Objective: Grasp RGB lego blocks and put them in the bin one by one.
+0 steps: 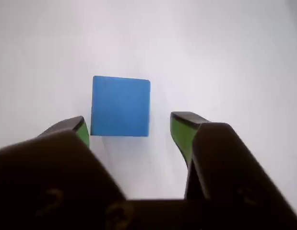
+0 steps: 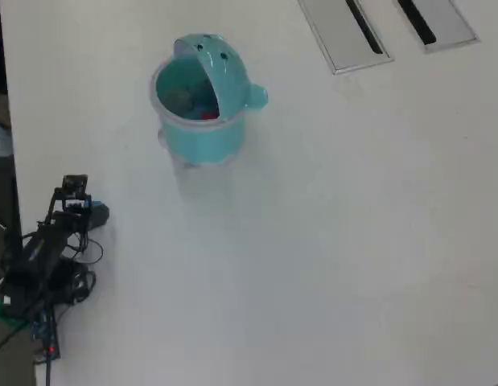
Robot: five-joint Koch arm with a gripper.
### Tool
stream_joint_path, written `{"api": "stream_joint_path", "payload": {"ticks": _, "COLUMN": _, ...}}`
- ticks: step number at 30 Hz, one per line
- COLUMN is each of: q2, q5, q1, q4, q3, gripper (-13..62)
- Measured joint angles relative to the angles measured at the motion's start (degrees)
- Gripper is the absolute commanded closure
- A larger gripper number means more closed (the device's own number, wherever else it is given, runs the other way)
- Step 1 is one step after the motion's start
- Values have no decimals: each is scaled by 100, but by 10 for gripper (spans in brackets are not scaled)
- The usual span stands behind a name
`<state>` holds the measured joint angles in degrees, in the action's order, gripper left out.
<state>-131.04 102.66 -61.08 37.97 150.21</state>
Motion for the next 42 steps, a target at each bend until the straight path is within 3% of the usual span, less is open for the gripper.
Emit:
{"api": "stream_joint_path", "payload": {"ticks": 25, "q2": 747, "q5": -352, "q1": -35, "q4": -1134, "q3": 466, "gripper": 184}}
{"api": "stream_joint_path", "payload": {"ticks": 29, "q2": 932, "q5": -413, "q1": -35, "q4": -1371, "q3": 501, "gripper": 207}}
{"api": "stream_joint_path", "payload": {"ticks": 33, "q2": 932, "q5": -439, "q1": -44, "q4": -1397, "q3": 527, "gripper": 282}}
{"api": "stream_joint_path", "payload": {"ticks": 42, "q2": 773, "q5": -580, "q1": -70, "q4": -1406, "q3": 527, "gripper": 301}}
